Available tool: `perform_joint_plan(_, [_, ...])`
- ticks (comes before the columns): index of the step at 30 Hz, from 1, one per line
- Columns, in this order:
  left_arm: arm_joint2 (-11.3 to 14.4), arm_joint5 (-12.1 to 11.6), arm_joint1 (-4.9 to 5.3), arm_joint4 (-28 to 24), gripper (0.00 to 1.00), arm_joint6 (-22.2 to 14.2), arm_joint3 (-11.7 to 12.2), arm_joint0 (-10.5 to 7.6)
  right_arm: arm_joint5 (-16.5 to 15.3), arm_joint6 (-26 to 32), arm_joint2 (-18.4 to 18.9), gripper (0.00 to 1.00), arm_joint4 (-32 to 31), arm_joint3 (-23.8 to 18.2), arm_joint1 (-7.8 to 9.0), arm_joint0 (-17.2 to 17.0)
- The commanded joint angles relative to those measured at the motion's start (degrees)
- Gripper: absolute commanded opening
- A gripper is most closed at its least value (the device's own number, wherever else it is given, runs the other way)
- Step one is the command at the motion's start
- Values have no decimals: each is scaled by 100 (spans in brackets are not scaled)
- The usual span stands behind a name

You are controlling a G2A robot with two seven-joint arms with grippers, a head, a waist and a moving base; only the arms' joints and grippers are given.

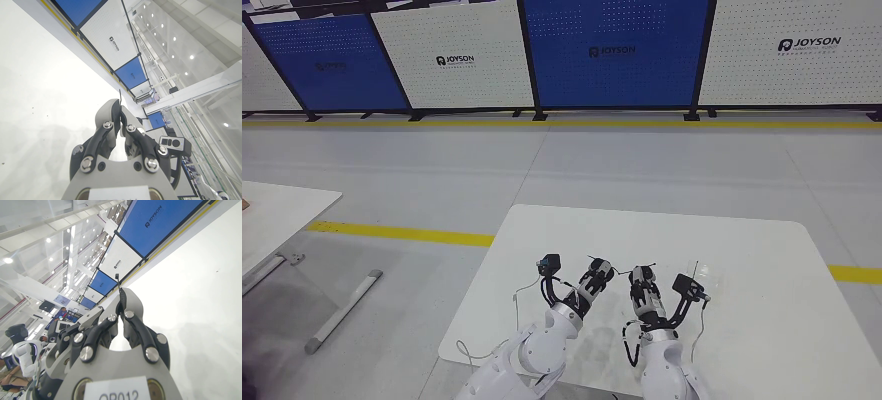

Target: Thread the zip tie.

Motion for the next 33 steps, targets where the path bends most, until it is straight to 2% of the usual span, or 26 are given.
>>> perform_joint_plan(1, [0,0,0,0,0,0,0,0,-1,-2,0,0,-2,0,0,0])
perform_joint_plan(12, [-13,-18,-4,-78,0,-65,-14,11,-79,71,7,0,66,-13,1,-11])
perform_joint_plan(17, [-115,-234,-10,-259,0,-91,-105,80,-242,162,14,0,172,51,-8,46])
perform_joint_plan(20, [-160,-268,-15,-263,0,-35,-111,102,-282,113,21,0,179,70,-13,46])
perform_joint_plan(33, [-233,-324,-38,-139,0,-28,-141,154,-229,2,26,0,19,-35,-19,-35])
